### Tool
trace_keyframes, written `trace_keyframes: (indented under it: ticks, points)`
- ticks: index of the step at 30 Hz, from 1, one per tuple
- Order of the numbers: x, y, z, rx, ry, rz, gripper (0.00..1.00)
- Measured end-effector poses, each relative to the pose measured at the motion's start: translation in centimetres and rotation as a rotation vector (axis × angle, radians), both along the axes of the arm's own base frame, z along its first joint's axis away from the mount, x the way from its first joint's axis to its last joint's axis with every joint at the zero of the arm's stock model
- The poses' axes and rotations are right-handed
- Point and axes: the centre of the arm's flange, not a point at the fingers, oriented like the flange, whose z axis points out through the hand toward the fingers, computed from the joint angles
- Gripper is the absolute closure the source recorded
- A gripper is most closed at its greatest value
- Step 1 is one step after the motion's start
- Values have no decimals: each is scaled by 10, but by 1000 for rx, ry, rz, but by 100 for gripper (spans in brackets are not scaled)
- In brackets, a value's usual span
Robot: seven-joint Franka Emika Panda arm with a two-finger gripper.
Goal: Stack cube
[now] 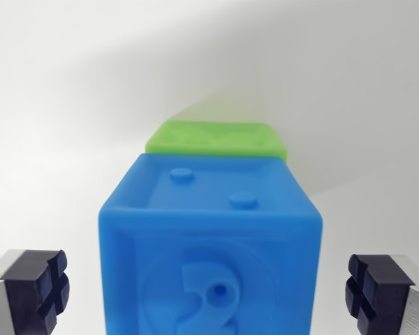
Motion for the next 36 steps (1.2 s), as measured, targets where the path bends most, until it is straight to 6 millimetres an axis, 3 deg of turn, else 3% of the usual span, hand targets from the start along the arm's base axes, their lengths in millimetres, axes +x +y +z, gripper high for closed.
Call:
trace_keyframes:
  ticks: [15,36]
  points:
    - [0,0,47,2,-2,-1,0]
    - [0,0,133,4,-4,0,0]
